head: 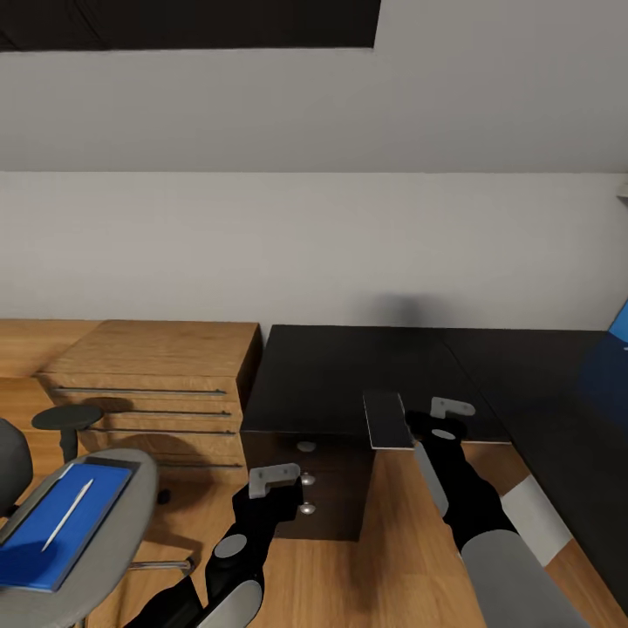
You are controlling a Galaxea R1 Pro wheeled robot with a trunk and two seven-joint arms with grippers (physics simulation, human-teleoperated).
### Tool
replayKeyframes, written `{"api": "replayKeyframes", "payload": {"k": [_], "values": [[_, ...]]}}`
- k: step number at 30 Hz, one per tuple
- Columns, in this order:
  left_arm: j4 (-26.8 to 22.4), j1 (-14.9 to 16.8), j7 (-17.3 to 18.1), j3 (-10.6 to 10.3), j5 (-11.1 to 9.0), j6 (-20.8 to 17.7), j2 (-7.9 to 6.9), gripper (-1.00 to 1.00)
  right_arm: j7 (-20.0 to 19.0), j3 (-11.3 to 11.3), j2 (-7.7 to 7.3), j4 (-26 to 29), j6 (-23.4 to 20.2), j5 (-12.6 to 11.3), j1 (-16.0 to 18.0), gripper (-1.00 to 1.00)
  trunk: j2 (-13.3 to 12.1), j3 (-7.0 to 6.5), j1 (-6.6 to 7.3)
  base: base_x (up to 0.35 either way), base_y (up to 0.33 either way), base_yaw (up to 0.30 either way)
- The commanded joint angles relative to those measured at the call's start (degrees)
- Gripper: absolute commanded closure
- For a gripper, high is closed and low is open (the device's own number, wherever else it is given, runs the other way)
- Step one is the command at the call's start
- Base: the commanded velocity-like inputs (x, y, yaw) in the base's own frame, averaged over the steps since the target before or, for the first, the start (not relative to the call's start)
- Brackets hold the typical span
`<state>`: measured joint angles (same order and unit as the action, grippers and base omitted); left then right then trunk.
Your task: In the bedroom, organize the workspace by keeping the computer under the desk, ensuring the monitor is on the desk, placing the keyboard on the desk next to the monitor, placing the mouse on the desk next to the keyboard, moving the folder from the swivel chair onto the desk next to the mouse, stacking the notebook on top of the folder with the pen on top of the notebook, and positioning the swivel chair next to the desk.
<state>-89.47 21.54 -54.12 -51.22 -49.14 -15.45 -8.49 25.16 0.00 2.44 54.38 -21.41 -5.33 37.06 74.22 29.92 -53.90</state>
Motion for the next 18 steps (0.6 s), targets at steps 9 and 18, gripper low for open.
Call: {"api": "replayKeyframes", "payload": {"k": [9,18], "values": [[-0.1,0.1,-0.4,-0.1,-0.2,-0.3,-0.11,-1.00,0.4,0.1,0.31,0.1,-0.2,-0.3,0.0,-1.00,0.0,0.06,0.00,0.000,0.000,0.098],[-0.1,0.1,-0.4,-0.1,-0.2,-0.2,-0.19,-1.00,0.4,0.1,1.10,-0.2,-0.2,-0.1,0.0,-1.00,0.0,0.06,0.00,0.000,0.000,0.275]]}}
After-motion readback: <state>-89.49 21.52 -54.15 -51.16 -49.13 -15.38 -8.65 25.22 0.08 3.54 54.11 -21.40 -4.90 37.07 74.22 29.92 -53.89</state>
